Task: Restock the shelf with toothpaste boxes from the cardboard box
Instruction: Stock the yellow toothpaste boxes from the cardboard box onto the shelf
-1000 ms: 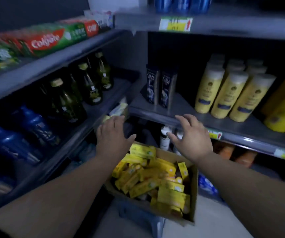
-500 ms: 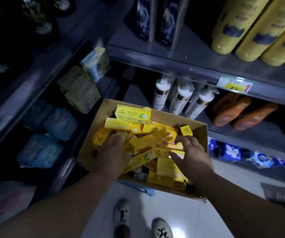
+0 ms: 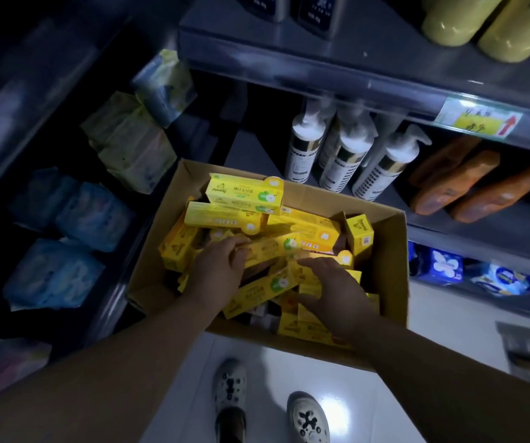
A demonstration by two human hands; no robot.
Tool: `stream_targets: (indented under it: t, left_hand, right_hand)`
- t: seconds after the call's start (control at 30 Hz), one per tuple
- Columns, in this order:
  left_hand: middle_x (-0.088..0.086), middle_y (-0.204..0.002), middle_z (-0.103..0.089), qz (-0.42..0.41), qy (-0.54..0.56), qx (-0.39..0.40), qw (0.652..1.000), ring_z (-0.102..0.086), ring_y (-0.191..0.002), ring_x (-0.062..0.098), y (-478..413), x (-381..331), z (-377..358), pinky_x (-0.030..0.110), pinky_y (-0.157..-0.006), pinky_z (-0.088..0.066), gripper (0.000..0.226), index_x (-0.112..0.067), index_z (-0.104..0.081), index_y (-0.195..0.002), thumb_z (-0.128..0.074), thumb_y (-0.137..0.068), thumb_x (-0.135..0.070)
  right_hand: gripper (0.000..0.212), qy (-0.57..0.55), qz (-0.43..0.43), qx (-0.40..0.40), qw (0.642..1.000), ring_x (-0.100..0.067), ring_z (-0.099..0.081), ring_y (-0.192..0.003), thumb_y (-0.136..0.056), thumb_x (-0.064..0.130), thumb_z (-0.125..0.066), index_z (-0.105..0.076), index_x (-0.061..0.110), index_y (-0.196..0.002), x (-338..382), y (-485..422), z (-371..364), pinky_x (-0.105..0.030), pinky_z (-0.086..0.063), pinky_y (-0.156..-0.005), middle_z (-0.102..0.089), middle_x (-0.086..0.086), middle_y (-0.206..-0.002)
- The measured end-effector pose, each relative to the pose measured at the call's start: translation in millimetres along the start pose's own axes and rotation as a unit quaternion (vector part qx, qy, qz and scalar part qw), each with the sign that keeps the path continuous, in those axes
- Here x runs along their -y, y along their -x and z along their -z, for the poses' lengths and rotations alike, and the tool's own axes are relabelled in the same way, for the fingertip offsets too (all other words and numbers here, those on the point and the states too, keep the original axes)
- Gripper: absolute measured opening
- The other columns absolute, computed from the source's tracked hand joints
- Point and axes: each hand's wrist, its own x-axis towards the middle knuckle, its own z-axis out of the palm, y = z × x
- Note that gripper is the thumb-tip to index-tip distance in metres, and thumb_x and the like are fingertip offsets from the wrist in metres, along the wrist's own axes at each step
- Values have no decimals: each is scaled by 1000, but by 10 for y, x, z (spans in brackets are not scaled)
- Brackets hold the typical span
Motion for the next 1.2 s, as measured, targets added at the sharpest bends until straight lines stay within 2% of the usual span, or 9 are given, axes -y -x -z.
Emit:
stream_targets:
  t: [0.17, 0.3, 0.43, 0.57, 0.73, 0.87, 1.0, 1.1, 1.2]
  left_hand:
    - [3, -104, -66, 34, 99, -61, 993, -61, -94, 21, 88, 140, 222, 33, -75, -49, 26, -24, -60, -120, -45, -100, -30]
    - [0, -98, -66, 51, 132, -81, 987, -62, -89, 19, 211, 153, 355, 36, -75, -53, 23, -27, -60, -116, -45, -100, -30]
    - [-7, -91, -61, 62, 146, -117, 980, -56, -75, 7, 382, 42, 508, 14, -58, -45, 16, -32, -58, -109, -45, -100, -28]
    - [-8, -93, -61, 58, 195, -168, 965, -56, -83, 9, 644, -168, 766, 21, -65, -44, 17, -31, -59, -109, -45, -100, -26]
    - [-16, -86, -59, 30, 218, -240, 945, -53, -73, -1, 1100, -546, 1203, 7, -53, -37, 16, -30, -57, -105, -45, -100, -21]
    - [-13, -96, -60, 12, 246, -281, 927, -56, -74, 10, 1537, -862, 1568, 20, -59, -45, 18, -37, -53, -106, -44, -101, -22]
    - [-5, -100, -59, -2, 246, -319, 915, -57, -77, 17, 2030, -1109, 1912, 38, -69, -51, 21, -41, -48, -111, -42, -101, -24]
    - [-6, -106, -59, -8, 246, -348, 905, -60, -83, 19, 2381, -1205, 2159, 41, -70, -54, 23, -39, -47, -118, -39, -102, -25]
    - [-7, -110, -58, -6, 251, -383, 889, -61, -89, 20, 2676, -1238, 2405, 40, -68, -57, 24, -42, -46, -116, -37, -103, -25]
  right_hand:
    - [63, 59, 70, 41, 995, -21, -45, -129, -85, 18, -68, -43, 34, -141, 180, -212, -145, -33, -46, -98, -38, 5, -147]
    - [56, 101, 75, 75, 989, -24, -49, -127, -87, 15, -64, -47, 31, -138, 238, -258, -75, -35, -43, -101, -45, 1, -144]
    - [54, 87, 82, 68, 991, -23, -51, -123, -88, 21, -68, -48, 27, -138, 259, -167, 234, -29, -40, -93, -53, -2, -137]
    - [54, 47, 78, 34, 995, -18, -57, -99, -88, 25, -70, -48, 24, -137, 394, -13, 705, -24, -38, -74, -62, -5, -124]
    - [52, 33, 133, 19, 990, -10, -52, -77, -90, 25, -68, -46, 26, -138, 707, 286, 1261, -22, -38, -64, -63, -1, -103]
    - [47, 24, 182, -8, 983, -14, -56, -86, -91, 24, -67, -49, 27, -133, 1010, 547, 1653, -23, -41, -72, -60, 4, -99]
    - [39, 8, 224, -34, 974, -14, -60, -88, -89, 26, -69, -52, 31, -124, 1314, 806, 1976, -22, -42, -66, -64, 4, -101]
    - [37, -9, 260, -36, 965, -14, -63, -86, -87, 25, -72, -52, 38, -116, 1576, 1021, 2130, -30, -52, -73, -66, 5, -98]
    - [38, -20, 295, -38, 954, -15, -64, -91, -86, 22, -73, -50, 40, -110, 1847, 1247, 2250, -38, -53, -82, -68, 6, -98]
